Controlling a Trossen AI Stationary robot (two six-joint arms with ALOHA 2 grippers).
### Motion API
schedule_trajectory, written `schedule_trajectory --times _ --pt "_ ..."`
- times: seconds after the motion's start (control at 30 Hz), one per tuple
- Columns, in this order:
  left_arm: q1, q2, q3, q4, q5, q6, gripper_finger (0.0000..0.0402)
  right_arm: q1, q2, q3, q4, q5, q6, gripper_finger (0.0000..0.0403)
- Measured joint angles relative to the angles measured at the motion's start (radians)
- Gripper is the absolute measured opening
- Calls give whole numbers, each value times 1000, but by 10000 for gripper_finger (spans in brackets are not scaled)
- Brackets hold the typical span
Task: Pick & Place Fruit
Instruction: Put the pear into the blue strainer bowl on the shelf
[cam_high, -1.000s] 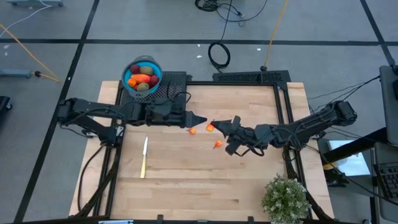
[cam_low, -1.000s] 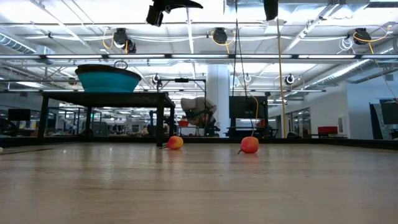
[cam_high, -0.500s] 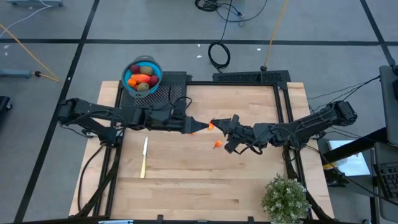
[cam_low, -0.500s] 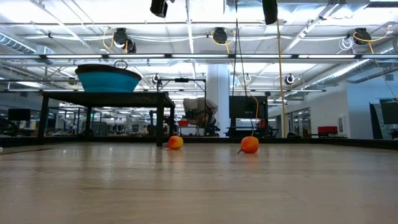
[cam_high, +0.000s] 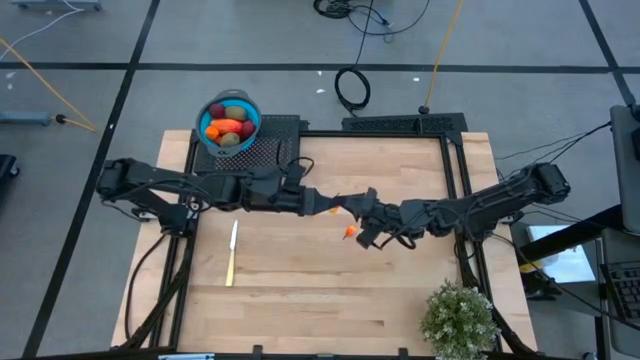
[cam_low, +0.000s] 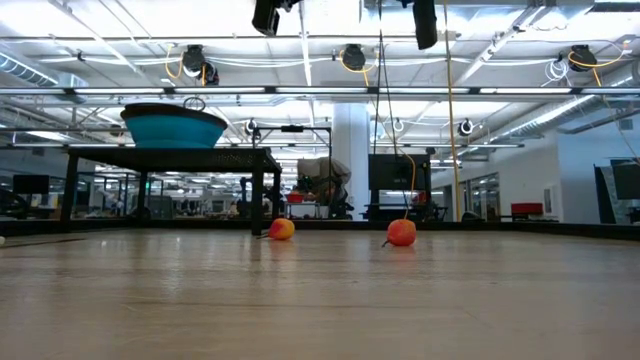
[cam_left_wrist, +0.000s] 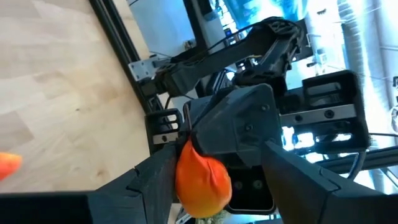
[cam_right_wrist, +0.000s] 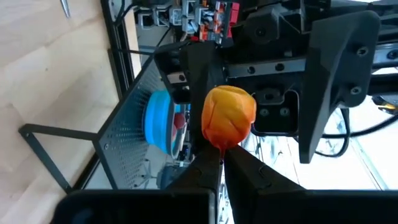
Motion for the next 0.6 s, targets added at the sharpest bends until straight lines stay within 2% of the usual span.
schedule_trajectory --times 0.37,0.6 --pt "-1 0 0 -18 60 -2 230 -25 1 0 50 2 -3 4" --pt "12 0 0 -20 57 13 230 -29 1 0 46 0 -3 4"
